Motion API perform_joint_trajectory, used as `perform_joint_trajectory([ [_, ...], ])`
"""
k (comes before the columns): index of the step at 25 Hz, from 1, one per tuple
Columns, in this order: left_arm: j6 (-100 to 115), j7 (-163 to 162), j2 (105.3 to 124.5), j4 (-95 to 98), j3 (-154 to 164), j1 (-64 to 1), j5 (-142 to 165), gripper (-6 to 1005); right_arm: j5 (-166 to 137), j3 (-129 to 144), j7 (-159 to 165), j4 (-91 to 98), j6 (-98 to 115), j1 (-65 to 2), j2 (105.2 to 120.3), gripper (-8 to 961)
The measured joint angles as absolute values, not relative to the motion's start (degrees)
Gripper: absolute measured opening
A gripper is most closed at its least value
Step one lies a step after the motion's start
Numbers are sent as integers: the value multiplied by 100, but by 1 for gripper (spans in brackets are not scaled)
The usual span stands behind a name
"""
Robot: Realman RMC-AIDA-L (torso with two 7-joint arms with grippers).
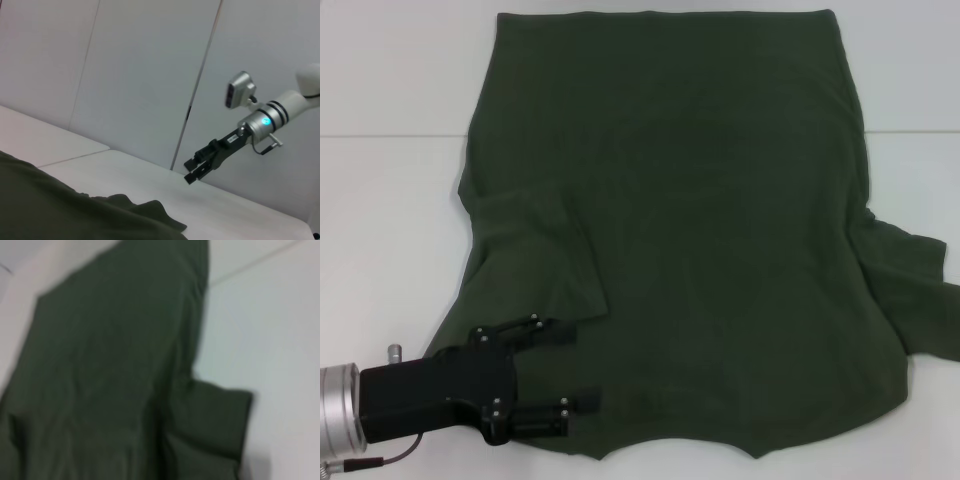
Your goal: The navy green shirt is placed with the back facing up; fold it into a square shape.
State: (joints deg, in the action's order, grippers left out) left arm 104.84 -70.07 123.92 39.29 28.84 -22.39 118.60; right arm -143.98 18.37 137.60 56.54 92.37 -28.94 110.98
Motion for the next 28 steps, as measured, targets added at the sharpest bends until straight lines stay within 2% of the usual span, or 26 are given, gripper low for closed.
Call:
perform_joint_trajectory([
  [9, 10467, -6980, 12392, 3924, 2882, -2232, 11863, 884, -15093, 2615, 14161, 5370, 8800, -3553, 11193, 896],
  [17, 10455, -6982, 12392, 3920, 2883, -2237, 11840, 884, -15120, 3018, 14173, 4849, 8373, -3618, 11116, 895],
  [28, 10414, -7013, 12392, 3918, 2882, -2269, 11826, 883, -15127, 3384, 14046, 4692, 7936, -3619, 11135, 893],
])
